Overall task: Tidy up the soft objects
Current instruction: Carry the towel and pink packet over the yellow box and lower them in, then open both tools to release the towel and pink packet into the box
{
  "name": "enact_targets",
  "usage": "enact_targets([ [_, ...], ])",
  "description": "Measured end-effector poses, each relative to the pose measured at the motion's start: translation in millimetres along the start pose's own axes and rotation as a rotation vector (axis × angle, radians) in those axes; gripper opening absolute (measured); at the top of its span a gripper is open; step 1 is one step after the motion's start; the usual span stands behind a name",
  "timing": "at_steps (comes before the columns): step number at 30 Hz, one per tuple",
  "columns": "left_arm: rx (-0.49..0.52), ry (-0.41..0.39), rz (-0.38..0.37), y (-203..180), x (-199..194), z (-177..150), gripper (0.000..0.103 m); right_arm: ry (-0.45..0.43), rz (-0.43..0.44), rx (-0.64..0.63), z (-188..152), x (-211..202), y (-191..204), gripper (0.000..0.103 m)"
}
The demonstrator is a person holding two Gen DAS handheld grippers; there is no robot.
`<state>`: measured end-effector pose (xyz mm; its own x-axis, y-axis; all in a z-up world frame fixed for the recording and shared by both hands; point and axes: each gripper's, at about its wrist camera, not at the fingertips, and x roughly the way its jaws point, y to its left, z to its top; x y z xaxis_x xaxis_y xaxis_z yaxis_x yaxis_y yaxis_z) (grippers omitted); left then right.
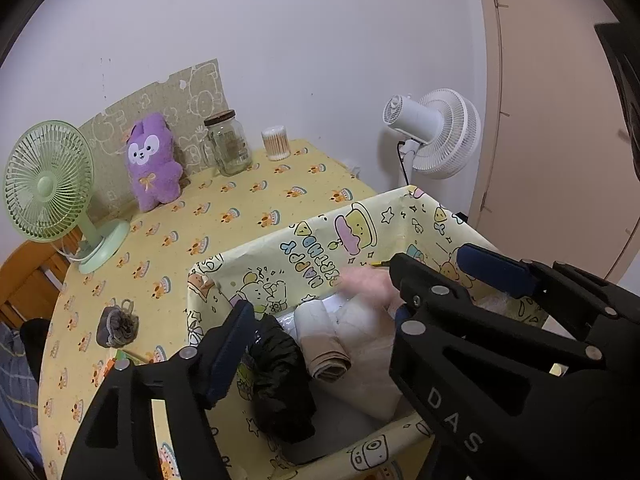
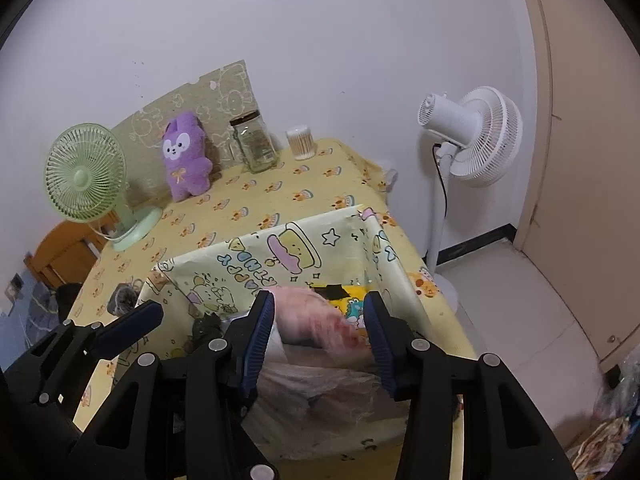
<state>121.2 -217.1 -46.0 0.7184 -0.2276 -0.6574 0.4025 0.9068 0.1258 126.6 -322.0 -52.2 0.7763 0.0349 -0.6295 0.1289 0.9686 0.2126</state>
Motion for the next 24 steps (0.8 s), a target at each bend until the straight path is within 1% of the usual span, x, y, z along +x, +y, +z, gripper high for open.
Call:
enact_targets([
  [1,-0.003,0.0,-0.004,3,1,0,0.08,0.0,-0.003,-0.005,1,0,1,0.053],
  [3,-0.009,-0.003,-0.019,6,1,1,0.085,0.0,-0.009,-0.013,2,0,3,0.066],
  [4,-0.008,-0.008,-0.026,8,0,1,0.085,-0.005,-0.009,-0.012,2,-1,4,0.07],
  [5,-0.006,-0.012,-0.029,9,0,1,0.085,-0.01,-0.011,-0.009,2,-2,5,0.077],
  [6,-0.005,-0.015,-0.033,10,-1,1,0.086,-0.014,-0.014,-0.007,2,-3,5,0.083],
  [10,-0.013,-0.02,-0.033,15,-3,3,0.09,-0.022,-0.032,-0.011,3,-7,11,0.086],
  [12,-0.018,-0.025,-0.029,18,-5,3,0.093,-0.027,-0.041,-0.013,3,-10,15,0.091],
  [24,-0.039,-0.074,-0.007,39,-30,-2,0.097,-0.071,-0.058,-0.04,2,-31,42,0.095],
])
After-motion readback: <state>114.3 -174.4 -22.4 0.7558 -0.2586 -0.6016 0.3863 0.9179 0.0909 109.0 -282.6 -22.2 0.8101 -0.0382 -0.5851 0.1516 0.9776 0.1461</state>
